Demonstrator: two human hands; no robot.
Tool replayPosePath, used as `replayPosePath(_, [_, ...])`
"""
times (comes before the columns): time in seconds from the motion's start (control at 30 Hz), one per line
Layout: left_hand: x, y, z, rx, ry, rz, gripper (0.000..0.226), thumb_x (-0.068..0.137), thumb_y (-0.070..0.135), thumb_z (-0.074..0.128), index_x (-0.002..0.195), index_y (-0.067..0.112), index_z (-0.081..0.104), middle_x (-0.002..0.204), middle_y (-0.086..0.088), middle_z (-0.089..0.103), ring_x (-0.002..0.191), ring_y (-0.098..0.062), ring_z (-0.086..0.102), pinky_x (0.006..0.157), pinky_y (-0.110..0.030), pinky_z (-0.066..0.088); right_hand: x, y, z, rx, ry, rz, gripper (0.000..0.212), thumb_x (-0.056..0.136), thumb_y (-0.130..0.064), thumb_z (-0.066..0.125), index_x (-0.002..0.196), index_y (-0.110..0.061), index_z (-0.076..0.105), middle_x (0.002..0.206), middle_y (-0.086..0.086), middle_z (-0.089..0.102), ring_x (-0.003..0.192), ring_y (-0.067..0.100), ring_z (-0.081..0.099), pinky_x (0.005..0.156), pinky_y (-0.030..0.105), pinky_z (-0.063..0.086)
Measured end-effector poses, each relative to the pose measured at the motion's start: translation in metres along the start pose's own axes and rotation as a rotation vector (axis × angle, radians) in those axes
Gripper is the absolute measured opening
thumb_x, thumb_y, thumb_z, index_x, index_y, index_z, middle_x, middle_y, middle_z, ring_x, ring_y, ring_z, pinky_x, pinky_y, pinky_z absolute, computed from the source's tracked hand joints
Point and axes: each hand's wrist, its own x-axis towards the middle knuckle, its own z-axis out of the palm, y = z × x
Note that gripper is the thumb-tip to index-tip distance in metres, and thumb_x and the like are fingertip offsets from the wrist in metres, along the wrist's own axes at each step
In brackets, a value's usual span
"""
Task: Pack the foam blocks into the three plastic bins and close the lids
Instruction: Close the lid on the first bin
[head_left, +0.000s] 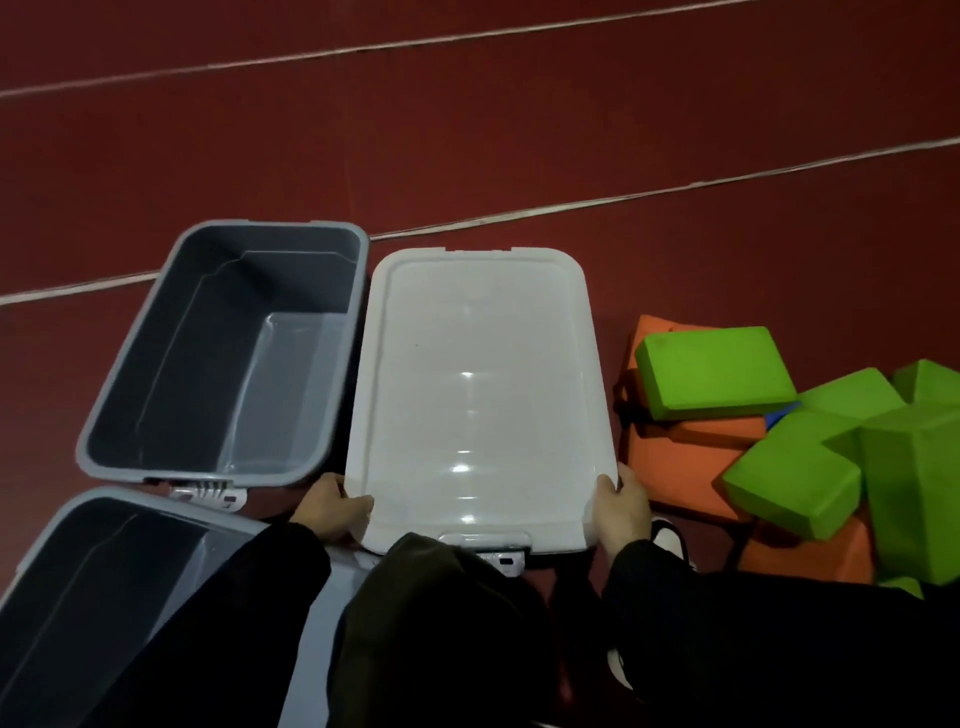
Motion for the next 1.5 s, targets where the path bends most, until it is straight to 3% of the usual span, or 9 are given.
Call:
replayPosePath(0.07, [0.001, -0.003, 0.003, 0.067, -0.03, -0.003, 0.016, 0.084, 0.011, 0.07, 0.089, 0.0, 0.06, 0.086, -0.012, 0.071, 0.07, -0.018, 0.065, 0.058, -0.025, 0.05, 0.0, 0.0, -0.004, -0.065, 0.029, -0.031, 0.037, 0.102, -0.019, 0.046, 0.137, -0.015, 0.057, 0.128, 0.011, 0.067, 0.116, 0.035, 0.062, 0.102, 0.041, 0.048])
replayPosePath(0.17, [-0.002, 0.007, 0.007, 0.221, 0.003, -0.018, 0.031, 0.082, 0.02, 0.069, 0.101, 0.002, 0.054, 0.107, -0.016, 0.065, 0.093, -0.027, 0.062, 0.079, -0.034, 0.051, 0.002, -0.012, -0.006, -0.187, 0.026, -0.017, 0.039, 0.098, -0.018, 0.048, 0.136, -0.014, 0.055, 0.127, 0.012, 0.066, 0.115, 0.036, 0.062, 0.098, 0.04, 0.049])
replayPosePath(0.33, [-0.011, 0.058, 0.016, 0.523, 0.385, 0.425, 0.069, 0.087, 0.035, 0.064, 0.148, 0.016, 0.039, 0.15, -0.018, 0.04, 0.137, -0.036, 0.037, 0.11, -0.047, 0.038, 0.015, -0.076, 0.013, -0.424, 0.019, -0.343, 0.053, 0.088, -0.021, 0.059, 0.139, -0.012, 0.054, 0.14, 0.016, 0.055, 0.128, 0.036, 0.053, 0.107, 0.04, 0.043])
replayPosePath(0.5, [0.02, 0.133, 0.013, 0.451, 0.208, 0.625, 0.059, 0.094, 0.04, 0.056, 0.149, 0.023, 0.042, 0.161, -0.008, 0.029, 0.149, -0.026, 0.021, 0.115, -0.049, 0.033, 0.035, -0.155, 0.056, -0.445, -0.196, -0.549, 0.042, 0.097, -0.018, 0.054, 0.139, -0.02, 0.057, 0.146, 0.004, 0.051, 0.133, 0.024, 0.051, 0.11, 0.036, 0.043])
replayPosePath(0.7, [0.068, 0.187, 0.02, 0.543, 0.165, 0.433, 0.088, 0.086, 0.063, 0.053, 0.158, 0.032, 0.012, 0.168, -0.005, 0.002, 0.153, -0.032, -0.014, 0.116, -0.067, -0.006, 0.09, -0.221, 0.107, -0.626, -0.286, -0.751, 0.042, 0.098, -0.026, 0.052, 0.14, -0.025, 0.054, 0.143, 0.004, 0.052, 0.128, 0.023, 0.054, 0.101, 0.044, 0.05])
replayPosePath(0.93, [0.095, 0.173, 0.038, 0.731, 0.073, 0.378, 0.107, 0.078, 0.077, 0.057, 0.156, 0.038, -0.004, 0.167, -0.004, -0.017, 0.152, -0.038, -0.016, 0.114, -0.073, -0.002, 0.164, -0.306, 0.155, -0.914, -0.223, -0.874, 0.053, 0.096, -0.033, 0.053, 0.147, -0.021, 0.047, 0.142, 0.009, 0.053, 0.13, 0.033, 0.048, 0.104, 0.044, 0.044])
replayPosePath(1.13, [0.099, 0.168, 0.05, 0.791, 0.194, 0.409, 0.104, 0.079, 0.08, 0.052, 0.157, 0.035, -0.002, 0.168, -0.008, -0.011, 0.152, -0.042, -0.01, 0.113, -0.075, 0.006, 0.207, -0.326, 0.207, -1.138, -0.306, -0.838, 0.08, 0.086, -0.075, 0.043, 0.149, -0.025, 0.043, 0.146, 0.01, 0.054, 0.139, 0.032, 0.044, 0.122, 0.054, 0.02])
replayPosePath(1.33, [0.099, 0.171, 0.046, 0.79, 0.151, 0.406, 0.103, 0.083, 0.076, 0.052, 0.157, 0.034, -0.006, 0.167, -0.008, -0.018, 0.151, -0.041, -0.016, 0.113, -0.074, 0.002, 0.231, -0.352, 0.216, -1.311, -0.495, -0.605, 0.121, 0.065, -0.103, 0.034, 0.154, -0.022, 0.038, 0.157, 0.005, 0.045, 0.139, 0.034, 0.046, 0.109, 0.048, 0.039])
replayPosePath(1.5, [0.099, 0.171, 0.046, 0.805, 0.146, 0.398, 0.103, 0.083, 0.078, 0.051, 0.157, 0.034, -0.006, 0.167, -0.007, -0.017, 0.152, -0.041, -0.015, 0.113, -0.074, 0.003, 0.22, -0.332, 0.208, -1.05, -0.275, -0.879, 0.083, 0.073, -0.09, 0.052, 0.119, -0.022, 0.058, 0.119, 0.009, 0.057, 0.109, 0.034, 0.054, 0.09, 0.046, 0.047])
